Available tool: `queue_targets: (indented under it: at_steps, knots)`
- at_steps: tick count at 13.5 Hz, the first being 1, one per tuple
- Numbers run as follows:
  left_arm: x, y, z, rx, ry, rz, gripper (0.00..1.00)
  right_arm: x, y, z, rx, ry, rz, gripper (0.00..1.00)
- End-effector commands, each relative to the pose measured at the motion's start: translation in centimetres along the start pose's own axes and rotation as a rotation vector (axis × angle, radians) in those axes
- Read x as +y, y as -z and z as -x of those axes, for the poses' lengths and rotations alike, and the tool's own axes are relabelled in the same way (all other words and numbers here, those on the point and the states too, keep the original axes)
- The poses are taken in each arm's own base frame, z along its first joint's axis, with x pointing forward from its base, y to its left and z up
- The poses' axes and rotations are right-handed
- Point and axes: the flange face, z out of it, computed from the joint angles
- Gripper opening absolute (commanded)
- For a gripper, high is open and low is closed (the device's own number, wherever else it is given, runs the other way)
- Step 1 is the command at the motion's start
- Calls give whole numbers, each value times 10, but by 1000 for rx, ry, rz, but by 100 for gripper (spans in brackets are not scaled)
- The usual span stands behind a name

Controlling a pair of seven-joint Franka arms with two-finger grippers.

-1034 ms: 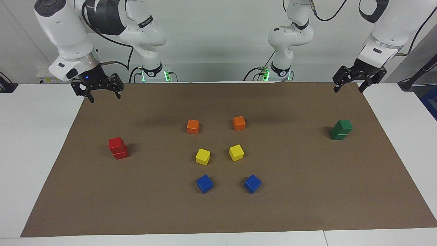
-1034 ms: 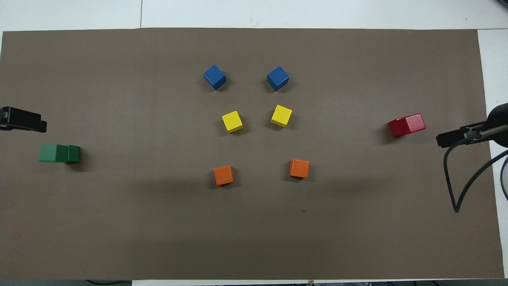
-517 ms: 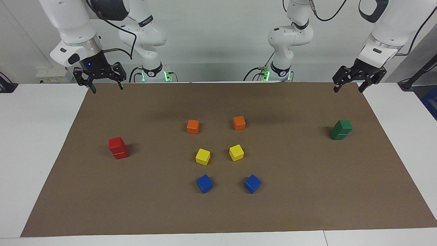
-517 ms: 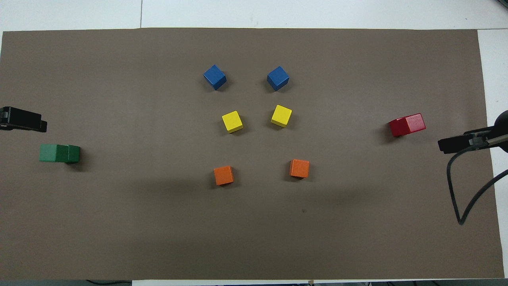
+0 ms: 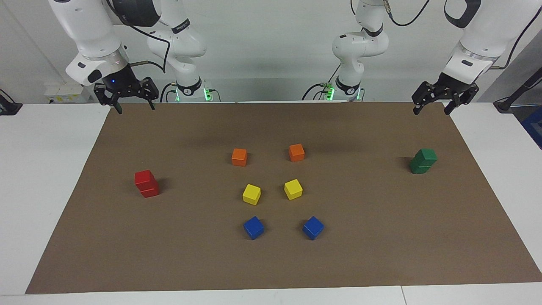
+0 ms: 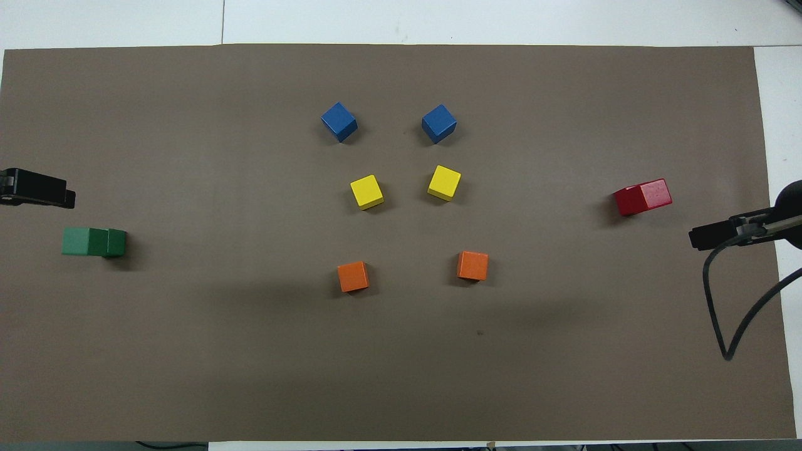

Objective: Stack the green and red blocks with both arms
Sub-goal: 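Open the right gripper and draw it back from the red stack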

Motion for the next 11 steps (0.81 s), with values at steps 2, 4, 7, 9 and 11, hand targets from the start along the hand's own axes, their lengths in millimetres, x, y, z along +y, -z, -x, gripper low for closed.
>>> queue_targets:
  at_steps: [2,4,7,9,11]
  knots:
    - [5,2,-2,11,4,8,100,5,3,-21,-38,-33,-15,100]
    - [5,2,-2,11,4,9,100,6,2,-21,-40,-36,-16,100]
    - [5,2,-2,11,2,8,100,9,1,-25,-43,-37,-16,100]
    - [5,3,-2,12,2,7,100,8,-1,-25,-52,-37,-17,100]
    - [5,3,-2,12,2,7,100,8,-1,-25,-52,-39,-19,100]
